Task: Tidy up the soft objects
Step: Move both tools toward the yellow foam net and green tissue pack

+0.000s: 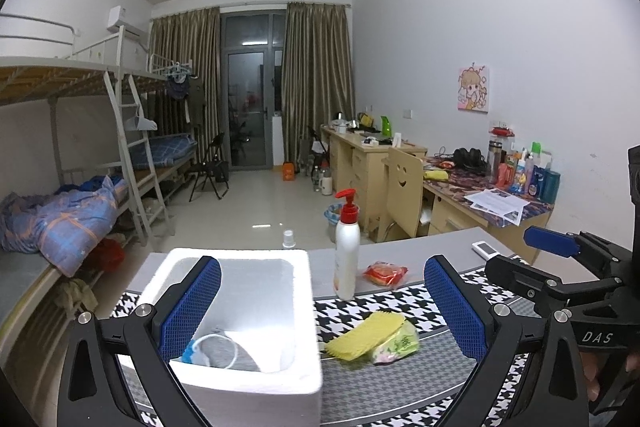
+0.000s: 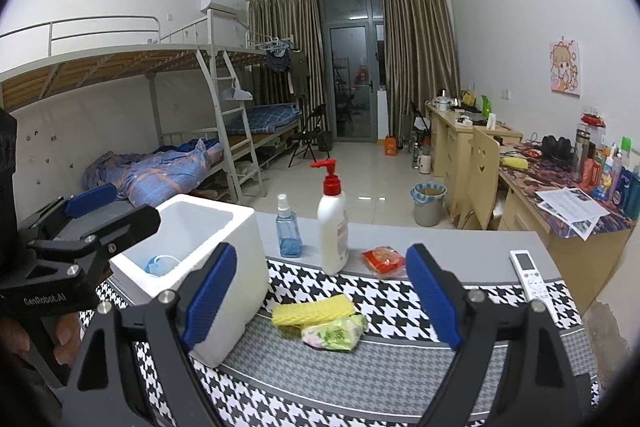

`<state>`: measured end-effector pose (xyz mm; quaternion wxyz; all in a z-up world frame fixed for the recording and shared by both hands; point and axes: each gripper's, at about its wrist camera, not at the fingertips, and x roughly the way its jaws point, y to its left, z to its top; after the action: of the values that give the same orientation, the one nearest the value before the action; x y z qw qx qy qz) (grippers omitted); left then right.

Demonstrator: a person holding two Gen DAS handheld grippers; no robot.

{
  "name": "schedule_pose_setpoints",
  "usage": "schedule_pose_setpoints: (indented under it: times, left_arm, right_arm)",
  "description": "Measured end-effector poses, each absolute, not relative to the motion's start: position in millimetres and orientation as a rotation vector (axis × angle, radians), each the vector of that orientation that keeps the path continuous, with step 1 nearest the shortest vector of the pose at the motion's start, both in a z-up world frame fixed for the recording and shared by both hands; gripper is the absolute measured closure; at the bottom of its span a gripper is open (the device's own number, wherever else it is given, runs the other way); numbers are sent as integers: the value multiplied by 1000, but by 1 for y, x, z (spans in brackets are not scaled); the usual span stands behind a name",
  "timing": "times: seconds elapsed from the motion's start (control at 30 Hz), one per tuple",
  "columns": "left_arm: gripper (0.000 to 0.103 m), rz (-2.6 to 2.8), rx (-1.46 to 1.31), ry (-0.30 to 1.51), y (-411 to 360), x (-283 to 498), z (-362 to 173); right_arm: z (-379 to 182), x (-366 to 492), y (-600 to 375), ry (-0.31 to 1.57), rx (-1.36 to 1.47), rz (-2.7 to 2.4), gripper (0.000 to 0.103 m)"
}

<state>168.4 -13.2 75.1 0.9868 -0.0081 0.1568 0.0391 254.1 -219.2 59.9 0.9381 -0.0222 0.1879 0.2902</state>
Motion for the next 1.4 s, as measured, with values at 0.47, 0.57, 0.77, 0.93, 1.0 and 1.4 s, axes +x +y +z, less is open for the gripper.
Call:
schedule_pose_setpoints:
  times: [0.47, 0.57, 0.77, 0.93, 1.0, 1.4]
  left_arm:
    - [1, 64, -36, 329, -29, 180, 70]
    - [1, 66, -35, 334, -32, 184, 69]
    - [1, 68, -30, 346, -41, 191, 67]
    - [1, 72, -31, 358, -45, 197, 64]
    - [1, 76, -31, 364, -46, 200, 62]
    - [1, 74, -23, 405, -58, 221, 50]
  right_arm:
    - [57, 264, -242, 396, -57, 590, 14]
    - [55, 265, -245, 399, -60, 581, 14]
    - [49, 271, -251, 420, -62, 575, 14]
    - [44, 273, -253, 428, -74, 578, 14]
    - [43, 275, -254, 434, -75, 577, 14]
    - [27, 288, -266, 485, -60, 566, 14]
